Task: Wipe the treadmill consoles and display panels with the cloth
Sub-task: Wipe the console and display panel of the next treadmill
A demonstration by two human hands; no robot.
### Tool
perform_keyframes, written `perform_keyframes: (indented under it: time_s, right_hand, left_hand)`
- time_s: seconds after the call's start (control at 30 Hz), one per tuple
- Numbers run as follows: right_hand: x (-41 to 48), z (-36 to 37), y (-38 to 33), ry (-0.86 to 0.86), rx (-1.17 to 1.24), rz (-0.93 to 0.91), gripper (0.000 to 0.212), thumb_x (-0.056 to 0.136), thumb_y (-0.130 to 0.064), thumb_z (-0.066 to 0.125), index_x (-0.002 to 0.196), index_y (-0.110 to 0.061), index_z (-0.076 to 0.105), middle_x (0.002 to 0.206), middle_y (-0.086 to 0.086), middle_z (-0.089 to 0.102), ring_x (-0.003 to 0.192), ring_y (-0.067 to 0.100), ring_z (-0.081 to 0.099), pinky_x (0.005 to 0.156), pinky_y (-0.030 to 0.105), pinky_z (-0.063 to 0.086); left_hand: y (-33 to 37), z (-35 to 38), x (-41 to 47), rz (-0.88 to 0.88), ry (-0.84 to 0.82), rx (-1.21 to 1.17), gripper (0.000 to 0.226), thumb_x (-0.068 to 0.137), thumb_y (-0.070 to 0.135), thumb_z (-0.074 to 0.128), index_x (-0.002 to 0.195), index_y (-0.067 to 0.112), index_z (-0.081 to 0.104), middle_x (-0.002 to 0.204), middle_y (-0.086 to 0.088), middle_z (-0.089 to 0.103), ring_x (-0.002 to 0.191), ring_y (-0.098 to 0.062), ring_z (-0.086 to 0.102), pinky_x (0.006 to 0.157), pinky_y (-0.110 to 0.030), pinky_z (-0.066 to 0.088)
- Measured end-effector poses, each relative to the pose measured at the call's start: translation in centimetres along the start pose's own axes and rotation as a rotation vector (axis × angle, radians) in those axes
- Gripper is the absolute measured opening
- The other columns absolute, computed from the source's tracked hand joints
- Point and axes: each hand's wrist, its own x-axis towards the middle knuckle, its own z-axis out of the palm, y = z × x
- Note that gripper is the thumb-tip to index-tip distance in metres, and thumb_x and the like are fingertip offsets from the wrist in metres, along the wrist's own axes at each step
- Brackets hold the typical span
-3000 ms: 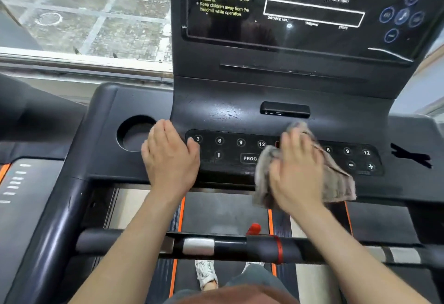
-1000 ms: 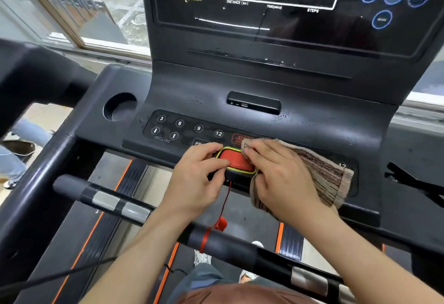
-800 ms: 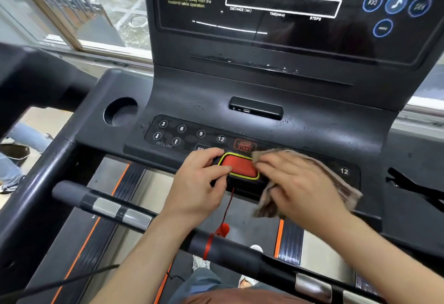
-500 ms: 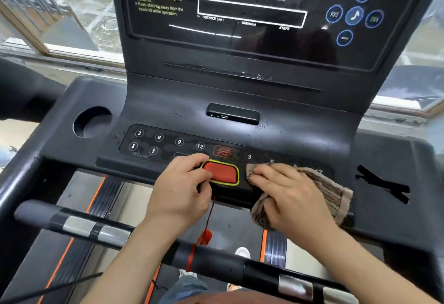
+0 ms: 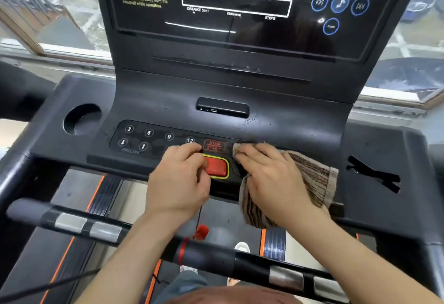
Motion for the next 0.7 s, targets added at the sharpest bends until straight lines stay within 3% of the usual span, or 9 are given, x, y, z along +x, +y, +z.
perform_keyframes:
  time_s: [0.07,0.23,0.33,0.4,0.53,0.7]
  right_hand:
    - [-3.1,-0.6,1.5,0.026,-0.017,-0.08,0.041,0.08,-0.017,0.046,0.114,-0.022,0.069,0.122,-0.011,0.065,0.107,0.02,0.056,0.078,0.036,0.047]
    - [-1.1,-2.2,4.9,0.014,-0.01,0.158,0.049,0.076,-0.016,0.042,0.117,-0.019,0.067,0.122,-0.007,0.066,0.103,0.027,0.058,0.073,0.045,0.053]
    - [-3.3,-0.8,1.5,-0.011,-0.047,-0.001,0.044,0.081,-0.018,0.042,0.117,-0.021,0.067,0.127,-0.009,0.063,0.109,0.021,0.056,0.079,0.036,0.041]
    - [-5.1,-1.7,3.1,-0.014,-0.047,-0.036,0.043,0.08,-0.019,0.043,0.114,-0.025,0.068,0.124,-0.013,0.064,0.108,0.02,0.056,0.076,0.035,0.044]
    - [-2.4,-2.5,6.6,0.025,0.002,0.177,0.046,0.076,-0.014,0.04,0.11,-0.022,0.07,0.117,-0.01,0.067,0.102,0.026,0.058,0.073,0.042,0.053]
    - [-6.8,-2.7,4.8,0.054,0.032,-0.003,0.039,0.081,-0.015,0.045,0.108,-0.024,0.072,0.119,-0.014,0.067,0.104,0.021,0.06,0.071,0.035,0.05]
  left_hand:
    - [0.4,0.4,0.0,0.036,0.0,-0.015,0.019,0.072,0.019,0.054,0.079,0.016,0.071,0.106,0.003,0.066,0.097,-0.024,0.057,0.07,-0.038,0.055]
    - [1.9,2.5,0.5,0.189,-0.061,-0.015,0.03,0.08,0.023,0.055,0.102,0.014,0.073,0.113,-0.008,0.065,0.099,-0.033,0.06,0.082,-0.045,0.051]
    - [2.6,3.2,0.9,0.215,-0.126,-0.001,0.039,0.081,0.034,0.055,0.112,0.016,0.07,0.118,-0.008,0.063,0.103,-0.032,0.06,0.086,-0.047,0.049]
    - [2.5,3.2,1.4,0.229,-0.138,0.022,0.04,0.08,0.036,0.056,0.114,0.018,0.069,0.119,-0.006,0.062,0.104,-0.03,0.059,0.086,-0.047,0.049]
    - [2.8,3.6,1.5,0.231,-0.14,0.034,0.04,0.081,0.037,0.054,0.114,0.02,0.069,0.119,-0.005,0.062,0.105,-0.03,0.057,0.087,-0.049,0.049]
    - [5.3,5.1,0.7,0.38,-0.137,-0.075,0.035,0.083,0.025,0.057,0.114,0.015,0.069,0.119,-0.005,0.063,0.103,-0.032,0.059,0.087,-0.046,0.049]
